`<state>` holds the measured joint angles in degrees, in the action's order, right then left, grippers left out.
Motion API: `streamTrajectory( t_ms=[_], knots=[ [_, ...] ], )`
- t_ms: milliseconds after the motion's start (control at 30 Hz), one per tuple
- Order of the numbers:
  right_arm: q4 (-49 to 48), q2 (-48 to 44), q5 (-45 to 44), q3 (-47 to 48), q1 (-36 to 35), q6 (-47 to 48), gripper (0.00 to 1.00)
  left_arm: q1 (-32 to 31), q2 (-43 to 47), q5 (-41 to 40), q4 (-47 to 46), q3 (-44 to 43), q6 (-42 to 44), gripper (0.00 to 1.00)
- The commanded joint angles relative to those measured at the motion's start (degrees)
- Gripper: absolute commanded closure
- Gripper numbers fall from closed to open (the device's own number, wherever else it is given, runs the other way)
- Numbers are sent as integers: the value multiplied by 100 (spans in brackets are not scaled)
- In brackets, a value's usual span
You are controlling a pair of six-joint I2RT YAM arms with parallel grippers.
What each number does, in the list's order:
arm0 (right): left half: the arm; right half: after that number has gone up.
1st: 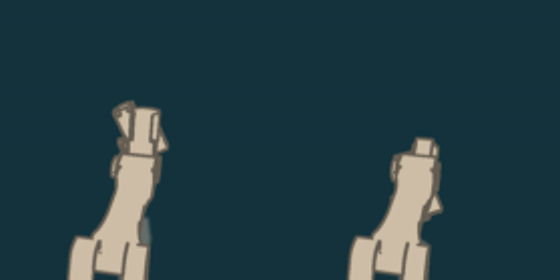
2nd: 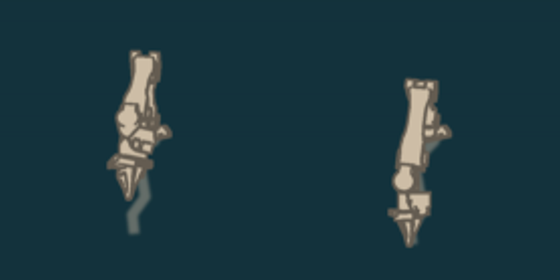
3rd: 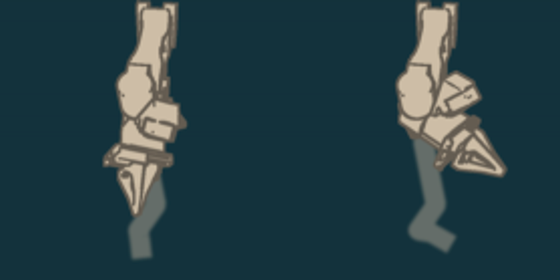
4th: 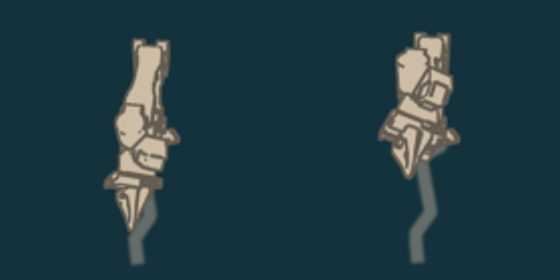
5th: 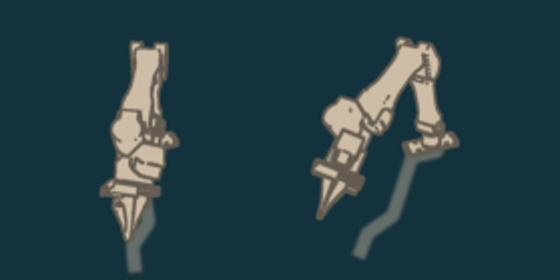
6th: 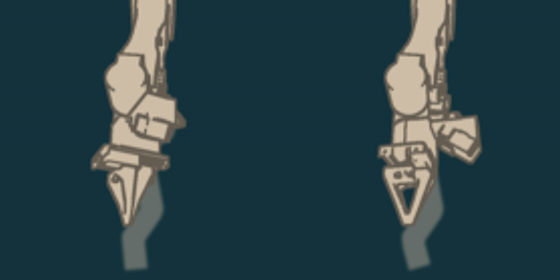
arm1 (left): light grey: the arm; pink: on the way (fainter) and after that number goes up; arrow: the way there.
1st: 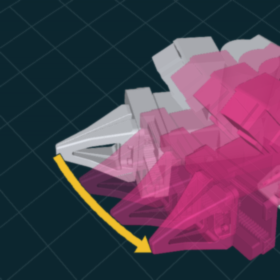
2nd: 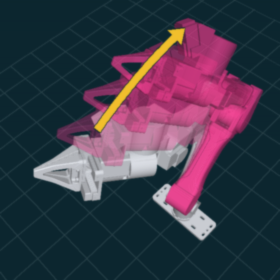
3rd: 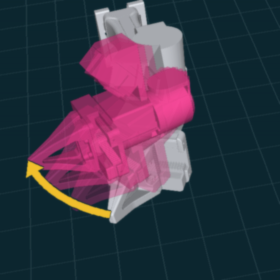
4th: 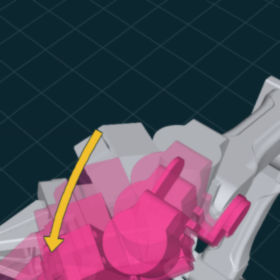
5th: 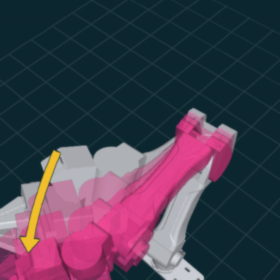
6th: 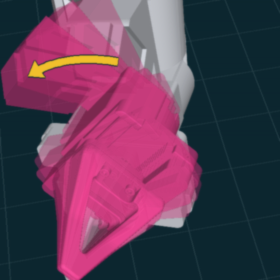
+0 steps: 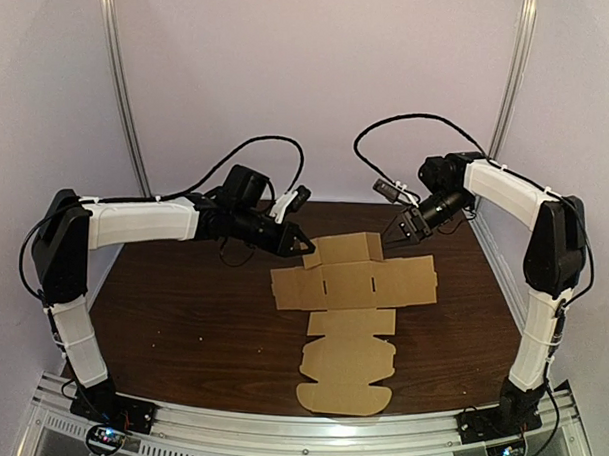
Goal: Fold the paper box
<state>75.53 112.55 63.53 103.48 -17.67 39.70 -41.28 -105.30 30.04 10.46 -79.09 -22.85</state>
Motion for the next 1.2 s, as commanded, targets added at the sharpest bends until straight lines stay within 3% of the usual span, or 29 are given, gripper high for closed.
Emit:
streamTrajectory(
  t_ms=[0,300,433,767,933,1033,1167],
  knots=[
    [-223,-143,208,-145,-167,-234,46,32,106,88,-203,-36,16,100],
    [-713,-110,170,-274,-459,-741,41,32,147,218,-212,-39,-60,100],
    [-1542,-335,-59,-602,-518,-1358,44,32,175,306,-278,-2,-73,100],
    [-2169,-233,-143,-750,-661,-2005,72,32,166,434,-379,68,-115,100],
    [-2233,-247,-251,-750,-747,-2057,98,32,167,321,-322,89,-171,100],
    [-2254,-274,-396,-764,-748,-2112,100,32,167,215,-194,36,-208,100],
    [-2091,-370,-548,-775,-689,-1946,100,36,328,-93,347,-85,97,85]
  ],
)
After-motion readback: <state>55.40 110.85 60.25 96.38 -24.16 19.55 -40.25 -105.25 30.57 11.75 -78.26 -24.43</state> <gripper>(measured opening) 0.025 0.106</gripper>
